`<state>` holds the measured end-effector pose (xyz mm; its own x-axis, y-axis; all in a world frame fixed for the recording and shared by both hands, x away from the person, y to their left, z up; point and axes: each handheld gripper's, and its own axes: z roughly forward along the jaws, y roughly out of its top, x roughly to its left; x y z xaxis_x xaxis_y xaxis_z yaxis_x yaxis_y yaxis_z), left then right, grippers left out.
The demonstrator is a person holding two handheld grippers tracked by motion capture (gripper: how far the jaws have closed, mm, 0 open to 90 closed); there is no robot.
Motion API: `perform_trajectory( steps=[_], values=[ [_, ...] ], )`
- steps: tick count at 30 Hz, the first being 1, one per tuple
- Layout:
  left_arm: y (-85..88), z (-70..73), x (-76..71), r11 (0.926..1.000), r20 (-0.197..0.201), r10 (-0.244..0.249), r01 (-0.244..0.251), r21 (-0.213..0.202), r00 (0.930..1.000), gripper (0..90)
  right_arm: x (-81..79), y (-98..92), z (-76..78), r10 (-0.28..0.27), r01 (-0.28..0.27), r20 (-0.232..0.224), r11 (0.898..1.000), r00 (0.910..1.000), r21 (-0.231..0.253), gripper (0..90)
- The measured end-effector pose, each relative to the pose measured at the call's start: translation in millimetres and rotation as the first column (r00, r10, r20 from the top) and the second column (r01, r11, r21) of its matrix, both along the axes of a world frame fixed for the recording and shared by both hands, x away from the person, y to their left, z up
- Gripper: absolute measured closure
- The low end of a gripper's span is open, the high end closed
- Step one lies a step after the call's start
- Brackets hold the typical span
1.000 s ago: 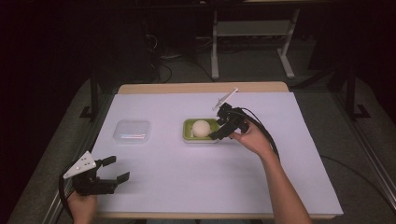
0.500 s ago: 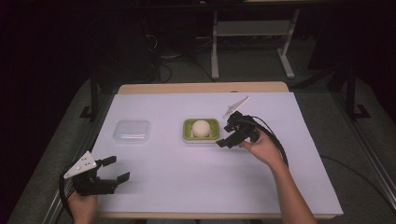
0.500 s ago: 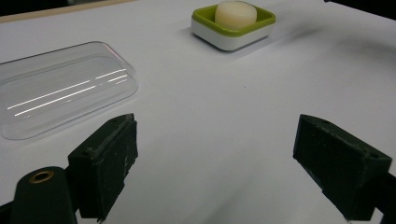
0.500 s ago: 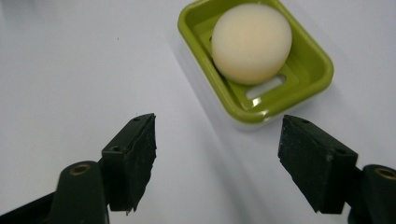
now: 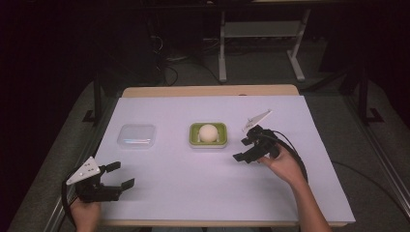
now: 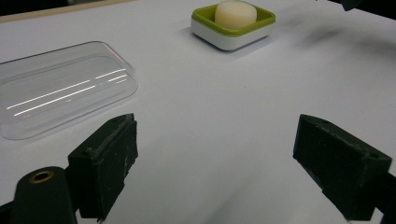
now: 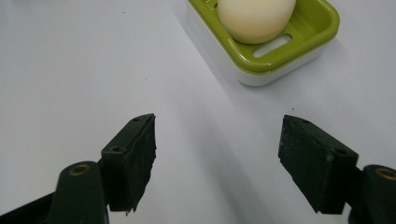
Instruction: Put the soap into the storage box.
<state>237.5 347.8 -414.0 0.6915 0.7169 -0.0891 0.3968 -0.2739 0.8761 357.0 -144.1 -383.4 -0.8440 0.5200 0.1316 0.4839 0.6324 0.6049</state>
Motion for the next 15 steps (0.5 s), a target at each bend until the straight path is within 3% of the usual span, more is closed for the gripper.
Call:
perform_trajectory(
  steps=[8,15],
  values=[
    [-1.5,-0.7,-0.2,0.9999,-0.005,0.004,-0.004,-0.01,1.0,13.3,-12.7,-15.7,-5.3,-0.017,0.017,0.003,1.0,0.9998,-0.007,26.7],
    [-3.0,-0.8,0.1,1.0,-0.005,-0.002,0.002,-0.008,1.0,13.2,-26.5,-30.4,-7.1,-0.037,0.037,0.004,0.999,0.9993,0.037,26.3]
  ],
)
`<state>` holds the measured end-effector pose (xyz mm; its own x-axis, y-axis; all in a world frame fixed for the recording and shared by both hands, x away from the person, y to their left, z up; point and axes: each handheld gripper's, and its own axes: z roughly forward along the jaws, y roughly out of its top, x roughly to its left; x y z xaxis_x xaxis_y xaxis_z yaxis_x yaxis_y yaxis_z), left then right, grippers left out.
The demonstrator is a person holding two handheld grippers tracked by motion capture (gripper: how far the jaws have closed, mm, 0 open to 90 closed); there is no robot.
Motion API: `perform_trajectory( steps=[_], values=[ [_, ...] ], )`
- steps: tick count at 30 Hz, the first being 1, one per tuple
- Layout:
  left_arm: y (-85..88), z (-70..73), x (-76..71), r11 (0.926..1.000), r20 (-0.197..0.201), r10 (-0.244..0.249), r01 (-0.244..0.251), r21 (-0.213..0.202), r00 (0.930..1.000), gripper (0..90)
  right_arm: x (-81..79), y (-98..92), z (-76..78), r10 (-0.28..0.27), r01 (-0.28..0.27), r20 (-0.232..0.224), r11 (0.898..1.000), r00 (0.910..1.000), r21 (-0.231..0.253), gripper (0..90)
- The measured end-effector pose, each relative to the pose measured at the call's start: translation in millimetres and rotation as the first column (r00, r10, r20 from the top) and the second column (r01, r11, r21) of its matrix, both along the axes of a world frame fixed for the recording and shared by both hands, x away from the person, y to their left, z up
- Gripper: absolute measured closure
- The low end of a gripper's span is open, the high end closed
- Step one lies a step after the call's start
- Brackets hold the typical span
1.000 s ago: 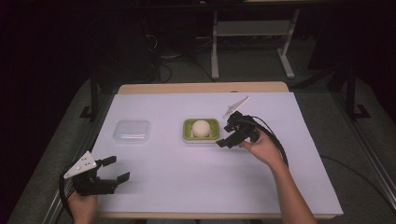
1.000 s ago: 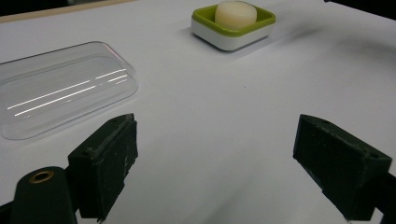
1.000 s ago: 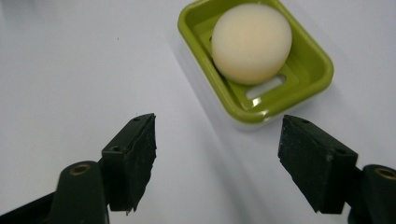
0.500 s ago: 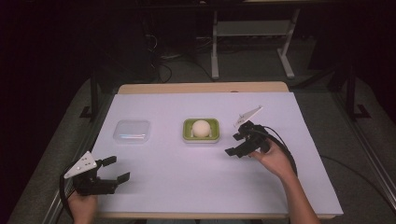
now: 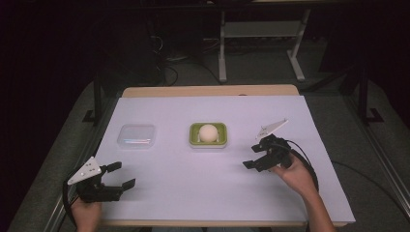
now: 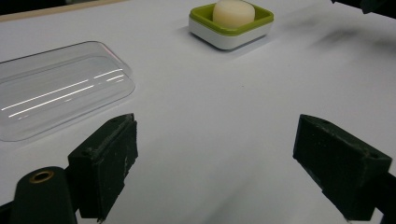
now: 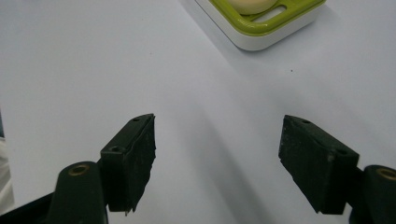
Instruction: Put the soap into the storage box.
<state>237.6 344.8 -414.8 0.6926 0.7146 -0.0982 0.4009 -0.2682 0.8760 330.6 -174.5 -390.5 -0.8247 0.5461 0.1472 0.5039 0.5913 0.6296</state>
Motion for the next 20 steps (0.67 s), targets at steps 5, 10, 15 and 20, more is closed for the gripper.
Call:
perform_trajectory(
  steps=[5,10,15,20],
  values=[
    [-0.4,-0.3,0.1,1.0,-0.001,-0.002,0.002,-0.002,1.0,13.3,-9.6,-9.1,-4.2,-0.017,0.017,-0.001,1.0,0.9999,-0.003,25.1],
    [-0.3,0.0,0.0,1.0,0.001,-0.003,0.003,0.002,1.0,13.3,-22.4,-18.4,-11.8,-0.029,0.029,-0.008,1.0,0.9996,0.007,24.4],
    [-1.8,-0.2,0.1,0.9999,-0.002,-0.009,0.009,0.008,1.0,13.2,-37.4,-27.2,-22.8,-0.052,0.052,-0.016,0.998,0.9985,0.023,20.0],
    [-2.0,0.1,0.2,0.9999,0.001,-0.01,0.01,0.013,0.9999,13.3,-58.4,-36.9,-36.6,-0.097,0.097,-0.008,0.994,0.9952,0.046,17.1]
  ],
)
